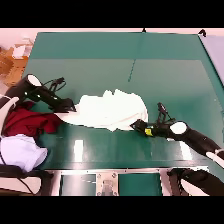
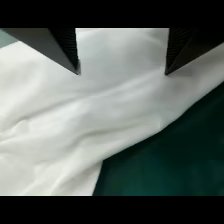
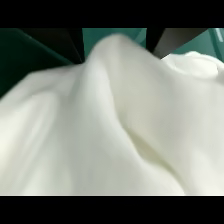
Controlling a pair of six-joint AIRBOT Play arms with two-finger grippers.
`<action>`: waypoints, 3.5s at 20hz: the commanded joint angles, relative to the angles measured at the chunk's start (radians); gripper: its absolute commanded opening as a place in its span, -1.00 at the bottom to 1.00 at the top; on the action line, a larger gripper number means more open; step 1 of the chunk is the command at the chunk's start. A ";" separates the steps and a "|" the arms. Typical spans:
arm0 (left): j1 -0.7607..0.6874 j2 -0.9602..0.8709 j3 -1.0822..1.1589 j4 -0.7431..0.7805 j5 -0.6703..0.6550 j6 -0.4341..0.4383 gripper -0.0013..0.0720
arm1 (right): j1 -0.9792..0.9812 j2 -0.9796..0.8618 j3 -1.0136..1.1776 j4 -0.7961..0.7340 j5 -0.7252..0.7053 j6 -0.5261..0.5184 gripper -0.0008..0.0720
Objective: Fold the shirts.
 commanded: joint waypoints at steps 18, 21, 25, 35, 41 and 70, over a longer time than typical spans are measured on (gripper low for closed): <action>0.080 -0.109 0.141 0.043 -0.085 0.172 1.00 | -0.244 -0.155 0.230 -0.058 0.125 -0.174 -0.91; 0.025 -0.140 0.113 -0.012 -0.087 0.204 0.99 | -0.244 -0.155 0.232 -0.058 0.125 -0.177 -0.91; -0.068 -0.139 0.114 -0.093 -0.170 0.255 -0.89 | -0.245 -0.154 0.265 -0.058 0.148 -0.181 -0.92; 0.002 0.337 0.682 -0.173 -0.159 0.018 -0.90 | -0.628 0.080 1.015 -0.058 0.881 -0.171 -0.92; 0.002 0.658 0.910 -0.106 -0.019 -0.080 -0.90 | -0.769 0.280 1.374 -0.065 0.910 -0.172 -0.91; 0.002 0.538 -0.355 -0.074 0.522 0.135 -0.89 | -0.434 0.105 0.108 -0.069 0.546 -0.266 0.20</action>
